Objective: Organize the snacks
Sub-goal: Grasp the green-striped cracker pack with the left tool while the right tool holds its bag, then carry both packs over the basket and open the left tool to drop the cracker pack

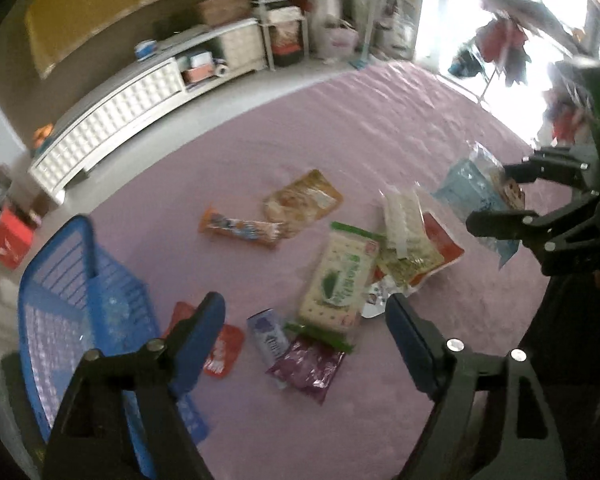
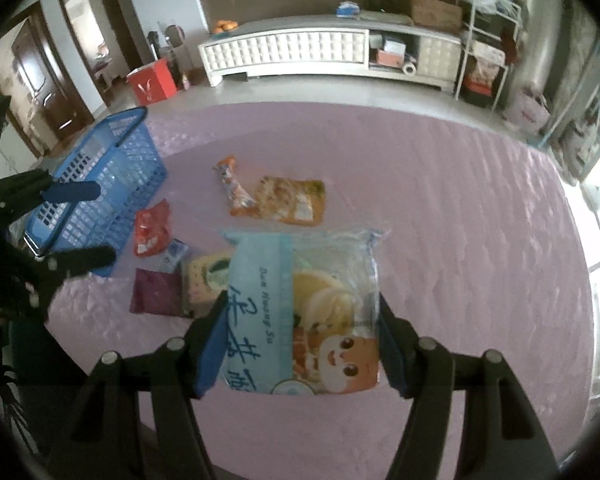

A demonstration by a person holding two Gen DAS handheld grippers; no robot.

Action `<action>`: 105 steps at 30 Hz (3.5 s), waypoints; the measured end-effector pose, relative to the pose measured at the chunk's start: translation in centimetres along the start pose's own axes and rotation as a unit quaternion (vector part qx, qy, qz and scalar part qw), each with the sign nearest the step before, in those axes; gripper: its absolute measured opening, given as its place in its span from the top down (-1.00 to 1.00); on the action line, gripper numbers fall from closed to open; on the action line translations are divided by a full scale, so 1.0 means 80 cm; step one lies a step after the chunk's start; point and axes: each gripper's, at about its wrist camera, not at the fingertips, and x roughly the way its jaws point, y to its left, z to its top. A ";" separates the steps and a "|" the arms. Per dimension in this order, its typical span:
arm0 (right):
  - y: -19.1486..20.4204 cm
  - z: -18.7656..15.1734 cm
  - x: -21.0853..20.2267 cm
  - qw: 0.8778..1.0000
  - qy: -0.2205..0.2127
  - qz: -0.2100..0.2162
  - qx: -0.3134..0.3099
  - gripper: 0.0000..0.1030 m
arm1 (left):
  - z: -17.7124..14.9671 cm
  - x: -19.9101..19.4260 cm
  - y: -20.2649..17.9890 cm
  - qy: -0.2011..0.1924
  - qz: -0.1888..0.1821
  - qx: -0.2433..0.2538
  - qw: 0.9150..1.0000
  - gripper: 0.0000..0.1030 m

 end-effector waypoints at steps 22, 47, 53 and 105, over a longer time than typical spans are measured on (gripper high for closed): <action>-0.037 -0.024 0.073 0.998 0.030 0.035 0.034 -0.36 | 0.020 0.172 -0.044 0.122 -0.032 0.081 0.989 -0.57; -0.003 0.004 0.002 0.999 -0.007 0.003 0.036 -0.36 | 0.007 0.017 -0.021 0.007 -0.032 0.032 0.999 -0.06; 0.035 0.030 -0.035 0.999 -0.036 -0.006 0.010 -0.36 | -0.008 -0.056 0.016 -0.042 -0.019 0.000 0.999 -0.06; 0.342 0.201 0.141 0.988 0.012 0.022 -0.150 -0.37 | -0.123 -0.066 0.334 -0.041 0.045 -0.213 0.975 -0.07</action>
